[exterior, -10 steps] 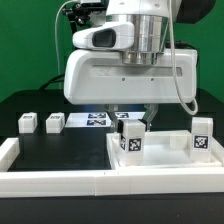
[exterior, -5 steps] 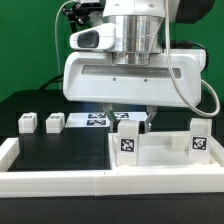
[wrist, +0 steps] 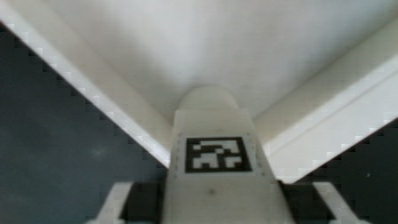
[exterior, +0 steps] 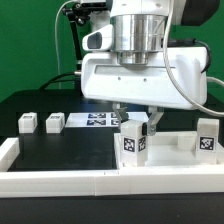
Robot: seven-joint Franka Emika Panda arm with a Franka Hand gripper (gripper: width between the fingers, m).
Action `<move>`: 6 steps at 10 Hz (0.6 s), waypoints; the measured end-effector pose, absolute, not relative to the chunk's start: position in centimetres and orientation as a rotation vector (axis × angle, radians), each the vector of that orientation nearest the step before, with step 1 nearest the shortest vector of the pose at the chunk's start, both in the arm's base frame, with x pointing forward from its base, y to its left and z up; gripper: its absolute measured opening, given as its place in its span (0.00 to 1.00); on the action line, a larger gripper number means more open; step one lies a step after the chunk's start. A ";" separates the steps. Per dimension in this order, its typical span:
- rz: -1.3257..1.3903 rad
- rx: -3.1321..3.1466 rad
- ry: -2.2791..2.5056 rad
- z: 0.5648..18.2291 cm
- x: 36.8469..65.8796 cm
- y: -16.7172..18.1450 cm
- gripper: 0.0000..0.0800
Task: Assemble square table
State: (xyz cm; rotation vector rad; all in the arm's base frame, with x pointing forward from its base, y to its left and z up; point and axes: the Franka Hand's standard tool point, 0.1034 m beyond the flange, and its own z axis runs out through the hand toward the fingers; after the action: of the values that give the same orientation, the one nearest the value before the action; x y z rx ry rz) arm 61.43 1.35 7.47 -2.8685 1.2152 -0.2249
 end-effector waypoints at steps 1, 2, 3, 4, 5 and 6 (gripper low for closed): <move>-0.223 -2.789 1.373 7.5 61.4 1.5 0.37; -0.233 -2.710 1.509 7.5 61.4 1.5 0.37; -0.244 -2.647 1.607 7.5 61.4 1.5 0.37; -0.242 -2.571 1.710 7.6 61.4 1.5 0.37; -0.231 -2.539 1.741 7.6 61.4 1.3 0.37; -0.227 -2.505 1.779 7.6 61.4 1.4 0.37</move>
Offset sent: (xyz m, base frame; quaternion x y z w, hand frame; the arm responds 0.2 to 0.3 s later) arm -0.0047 0.0048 -0.0004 0.0076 0.0088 0.2421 0.9702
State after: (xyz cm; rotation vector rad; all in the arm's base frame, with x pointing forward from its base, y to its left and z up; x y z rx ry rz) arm 61.42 1.41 7.59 -2.5052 1.7793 -0.2270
